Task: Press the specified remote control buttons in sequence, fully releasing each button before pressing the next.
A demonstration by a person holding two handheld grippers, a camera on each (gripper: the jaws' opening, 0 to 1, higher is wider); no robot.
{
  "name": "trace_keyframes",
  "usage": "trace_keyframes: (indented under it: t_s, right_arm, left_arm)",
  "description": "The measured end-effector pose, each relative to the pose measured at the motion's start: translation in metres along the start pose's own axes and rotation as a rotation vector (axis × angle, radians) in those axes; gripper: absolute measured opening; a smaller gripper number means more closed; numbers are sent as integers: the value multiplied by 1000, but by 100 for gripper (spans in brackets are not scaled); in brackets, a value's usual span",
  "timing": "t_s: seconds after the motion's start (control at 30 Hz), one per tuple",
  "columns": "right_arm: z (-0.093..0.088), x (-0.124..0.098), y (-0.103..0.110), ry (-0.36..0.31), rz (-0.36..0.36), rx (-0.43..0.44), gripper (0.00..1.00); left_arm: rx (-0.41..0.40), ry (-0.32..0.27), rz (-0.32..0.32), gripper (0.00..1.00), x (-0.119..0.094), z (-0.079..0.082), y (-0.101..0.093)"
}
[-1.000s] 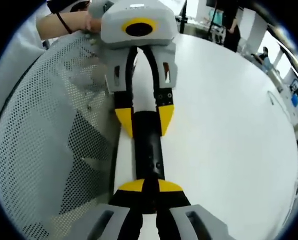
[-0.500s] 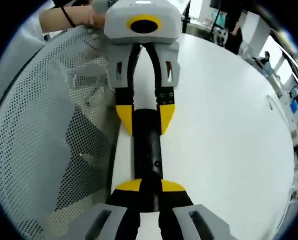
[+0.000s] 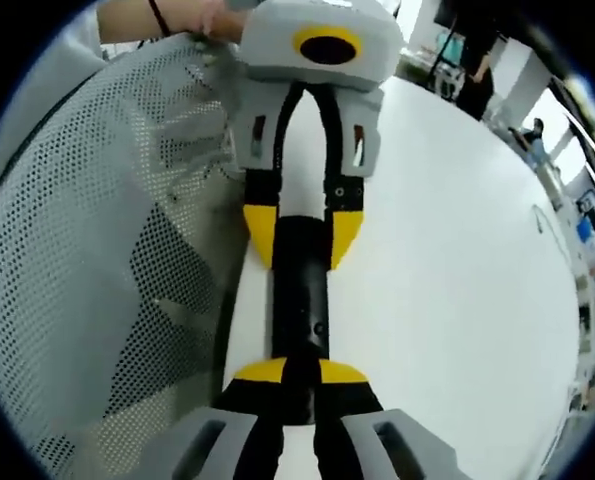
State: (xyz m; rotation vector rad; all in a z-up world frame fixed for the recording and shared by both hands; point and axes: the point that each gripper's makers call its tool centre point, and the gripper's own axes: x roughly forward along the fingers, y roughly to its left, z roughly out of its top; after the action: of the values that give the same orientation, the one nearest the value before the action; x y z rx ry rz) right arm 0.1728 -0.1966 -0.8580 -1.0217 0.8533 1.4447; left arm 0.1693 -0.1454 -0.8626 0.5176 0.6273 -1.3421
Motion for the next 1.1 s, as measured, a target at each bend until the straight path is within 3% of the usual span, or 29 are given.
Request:
trace_keyframes:
  t_s: [0.47,0.73,1.1]
  right_arm:
    - [0,-1,-2,-58,-23,57,7]
    - [-2,-3,-2,-51,-22,90,7]
    - [-5,-3,-1,-10,-5,69,6]
  left_arm:
    - [-3,-5,-2,24,0,0,0]
    - [-3,-3,1,24,0,0,0]
    - [1,0,1,24,0,0,0]
